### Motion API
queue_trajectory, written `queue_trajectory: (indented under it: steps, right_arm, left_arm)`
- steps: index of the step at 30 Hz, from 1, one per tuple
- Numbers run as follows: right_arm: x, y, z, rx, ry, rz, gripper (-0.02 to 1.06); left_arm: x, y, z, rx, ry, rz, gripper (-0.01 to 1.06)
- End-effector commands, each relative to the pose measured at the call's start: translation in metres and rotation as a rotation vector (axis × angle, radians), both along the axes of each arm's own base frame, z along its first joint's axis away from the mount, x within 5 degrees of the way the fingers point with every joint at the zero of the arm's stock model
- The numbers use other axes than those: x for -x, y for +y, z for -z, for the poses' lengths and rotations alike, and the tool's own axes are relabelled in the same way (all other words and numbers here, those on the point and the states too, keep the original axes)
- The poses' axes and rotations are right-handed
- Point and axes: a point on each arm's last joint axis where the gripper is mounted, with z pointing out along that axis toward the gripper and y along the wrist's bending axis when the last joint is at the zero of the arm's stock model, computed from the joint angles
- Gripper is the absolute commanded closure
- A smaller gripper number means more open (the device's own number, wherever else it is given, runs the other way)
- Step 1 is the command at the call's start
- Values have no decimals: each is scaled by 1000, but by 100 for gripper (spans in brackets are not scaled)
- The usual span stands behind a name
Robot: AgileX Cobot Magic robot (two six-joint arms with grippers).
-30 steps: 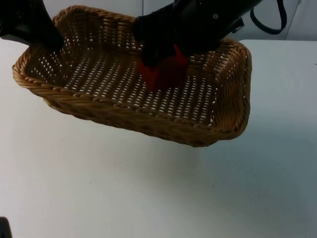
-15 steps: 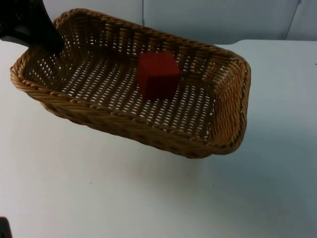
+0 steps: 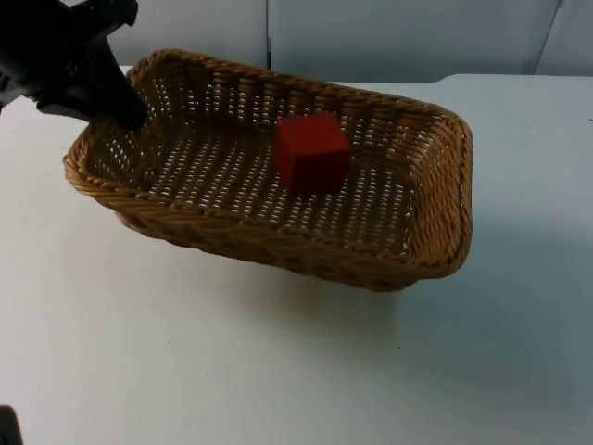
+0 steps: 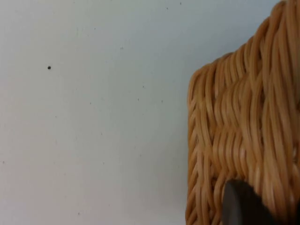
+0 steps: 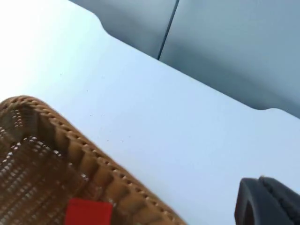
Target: Pick up the basket with the left hand and place the cube into the basket with the right hand.
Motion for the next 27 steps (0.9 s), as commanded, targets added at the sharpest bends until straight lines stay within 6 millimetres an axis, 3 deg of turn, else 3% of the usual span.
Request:
queue_trajectory:
  steps: [1, 12, 15, 18, 19, 23, 27]
  right_arm:
    - [3, 0, -5, -15, -1, -11, 105]
    - [3, 0, -5, -16, 0, -11, 105]
    - [3, 0, -5, -16, 0, -11, 105]
    - [3, -1, -5, -13, -2, -10, 105]
    - [3, -1, -5, -13, -2, -10, 105]
    - [3, -1, -5, -13, -2, -10, 105]
    - [3, -1, -5, -13, -2, -10, 105]
  left_arm:
    - [-6, -7, 3, 76, -11, -50, 105]
    - [-22, -9, 62, 103, 13, -71, 105]
    - [-22, -9, 67, 89, -13, -31, 100]
    - [-22, -8, 68, 55, -86, 49, 74]
    - [-22, -8, 68, 55, -86, 49, 74]
    - [-25, -6, 68, 17, -131, 53, 22]
    - [-31, -5, 62, -10, -166, 79, 12]
